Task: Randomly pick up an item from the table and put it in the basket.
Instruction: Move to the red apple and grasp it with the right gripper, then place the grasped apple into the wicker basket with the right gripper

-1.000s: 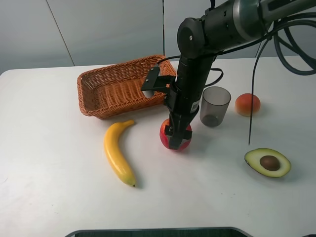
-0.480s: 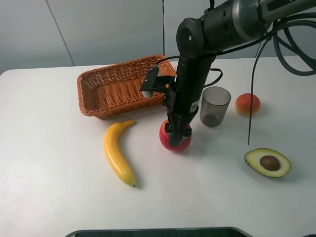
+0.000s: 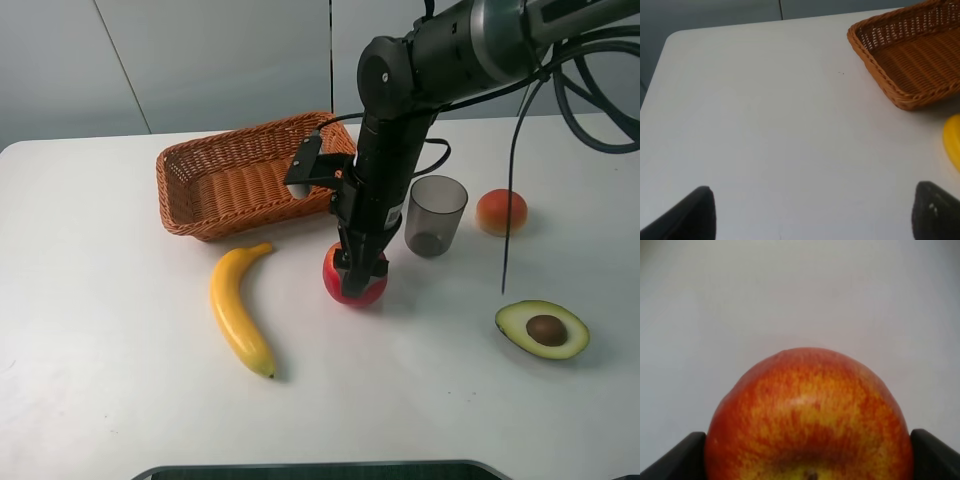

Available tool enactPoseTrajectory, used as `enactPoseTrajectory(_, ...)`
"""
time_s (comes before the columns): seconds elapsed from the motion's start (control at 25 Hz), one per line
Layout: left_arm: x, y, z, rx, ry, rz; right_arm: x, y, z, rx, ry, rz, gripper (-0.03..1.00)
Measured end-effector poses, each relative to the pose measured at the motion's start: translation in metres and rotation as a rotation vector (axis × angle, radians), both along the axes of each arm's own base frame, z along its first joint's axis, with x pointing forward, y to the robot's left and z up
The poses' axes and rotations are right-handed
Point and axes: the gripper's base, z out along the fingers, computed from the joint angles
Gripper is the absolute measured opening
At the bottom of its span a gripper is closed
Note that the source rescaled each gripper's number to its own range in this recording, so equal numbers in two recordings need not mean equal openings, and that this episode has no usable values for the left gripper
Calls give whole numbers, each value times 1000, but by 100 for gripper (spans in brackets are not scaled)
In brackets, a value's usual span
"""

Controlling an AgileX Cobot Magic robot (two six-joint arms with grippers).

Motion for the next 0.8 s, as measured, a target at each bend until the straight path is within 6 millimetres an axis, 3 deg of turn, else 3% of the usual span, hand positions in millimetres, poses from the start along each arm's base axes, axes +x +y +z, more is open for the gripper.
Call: enactPoseTrajectory(0.8, 0, 0, 0, 0, 0, 0, 0, 0, 0, -1, 1, -8, 3)
